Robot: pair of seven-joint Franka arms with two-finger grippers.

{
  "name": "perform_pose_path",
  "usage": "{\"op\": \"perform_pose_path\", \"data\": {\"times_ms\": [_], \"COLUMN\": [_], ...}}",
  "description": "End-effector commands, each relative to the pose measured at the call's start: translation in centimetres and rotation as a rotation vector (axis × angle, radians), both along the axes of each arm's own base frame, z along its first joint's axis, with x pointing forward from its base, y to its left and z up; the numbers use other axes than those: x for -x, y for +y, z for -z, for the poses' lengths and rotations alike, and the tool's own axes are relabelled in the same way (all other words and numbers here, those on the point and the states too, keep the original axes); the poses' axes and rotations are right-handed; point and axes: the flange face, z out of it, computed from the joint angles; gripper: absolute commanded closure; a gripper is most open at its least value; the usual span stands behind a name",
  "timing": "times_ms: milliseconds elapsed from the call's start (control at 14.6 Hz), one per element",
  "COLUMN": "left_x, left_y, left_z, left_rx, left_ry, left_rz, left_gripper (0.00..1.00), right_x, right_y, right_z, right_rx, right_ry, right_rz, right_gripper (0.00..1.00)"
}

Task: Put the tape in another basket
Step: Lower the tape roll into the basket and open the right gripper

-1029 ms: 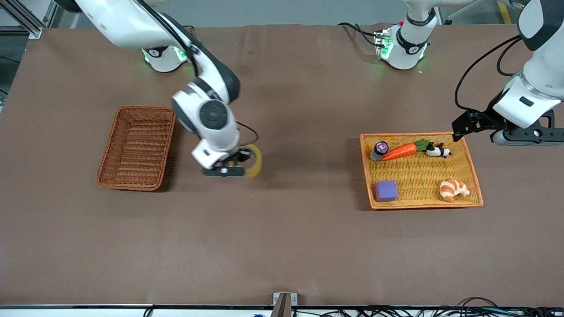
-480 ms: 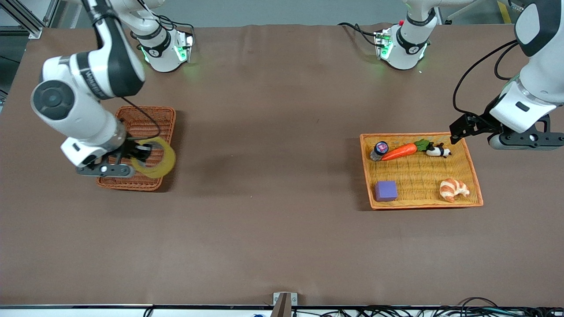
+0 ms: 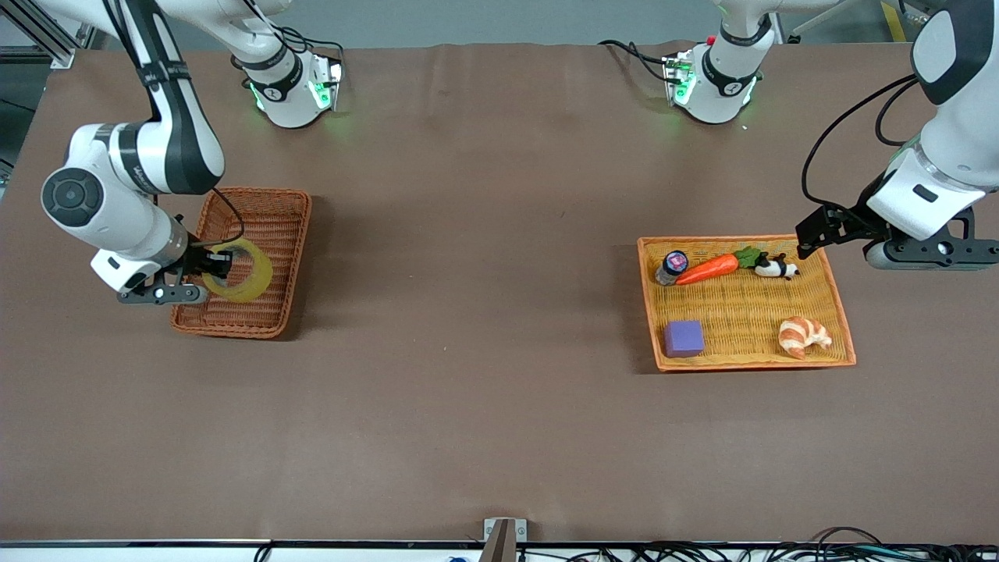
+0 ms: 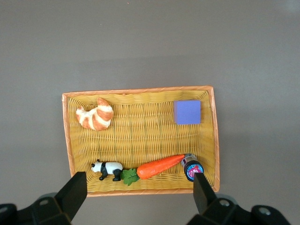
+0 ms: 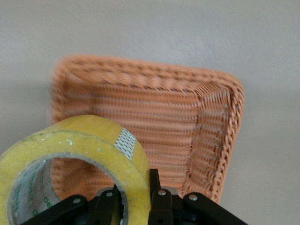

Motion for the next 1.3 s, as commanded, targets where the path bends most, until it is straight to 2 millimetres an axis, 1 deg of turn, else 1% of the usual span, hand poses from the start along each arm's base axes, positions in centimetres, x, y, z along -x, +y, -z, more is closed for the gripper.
{"op": "perform_pose_path", "data": {"times_ms": [0,137,274,480,617,686,754,823,891,960,1029,1097,1166,1234], "left_x": [-0.2,-0.3,-0.5,-0.5,-0.6,-0.7,-0.8,-0.8,-0.8,-0.8,-0.8,-0.8,-0.8,-0.8], "left_y": [0.3,0.4,0.4,0.7,0.7,0.7,0.7,0.7,0.8,0.8,0.9,0.9,0.9,0.9], "left_z": [-0.5,-0.3,-0.5,-0.5,-0.4,-0.3,-0.1,-0.1,-0.1,-0.1,-0.2,-0.1,-0.1,-0.1], "left_rx": [-0.008,-0.013,-0.01,-0.012,-0.013,-0.012,-0.012,-0.012,-0.012,-0.012,-0.012,-0.012,-0.012,-0.013], "left_ry": [-0.003,-0.002,-0.01,-0.01,-0.011,-0.014,-0.013,-0.013,-0.013,-0.013,-0.014,-0.013,-0.013,-0.013], "left_rz": [0.0,-0.001,-0.001,-0.005,-0.005,-0.005,-0.005,-0.005,-0.006,-0.006,-0.008,-0.008,-0.006,-0.003], "left_gripper": [0.0,0.0,0.0,0.0,0.0,0.0,0.0,0.0,0.0,0.0,0.0,0.0,0.0,0.0], "right_x": [3.6,5.3,6.3,6.4,6.5,6.5,6.6,6.4,6.3,5.9,5.2,4.2,3.5,2.1], "right_y": [-2.7,-3.0,-3.7,-3.9,-3.9,-3.8,-3.7,-3.6,-3.8,-3.9,-4.0,-4.1,-4.6,-5.2], "right_z": [1.8,4.4,6.3,8.3,9.0,9.3,9.8,9.8,9.6,9.1,7.8,5.5,2.8,-0.6], "right_rx": [-0.031,-0.03,-0.026,-0.018,-0.016,-0.015,-0.014,-0.013,-0.013,-0.012,-0.013,-0.016,-0.021,-0.022], "right_ry": [-0.029,-0.078,-0.099,-0.093,-0.077,-0.07,-0.059,-0.061,-0.061,-0.07,-0.079,-0.089,-0.087,-0.08], "right_rz": [-0.012,-0.015,-0.02,-0.023,-0.022,-0.023,-0.025,-0.027,-0.025,-0.02,-0.019,-0.016,0.0,0.021], "right_gripper": [0.99,0.99,0.98,0.96,0.9,0.8,0.62,0.33,0.0,0.0,0.0,0.0,0.0,0.0]}}
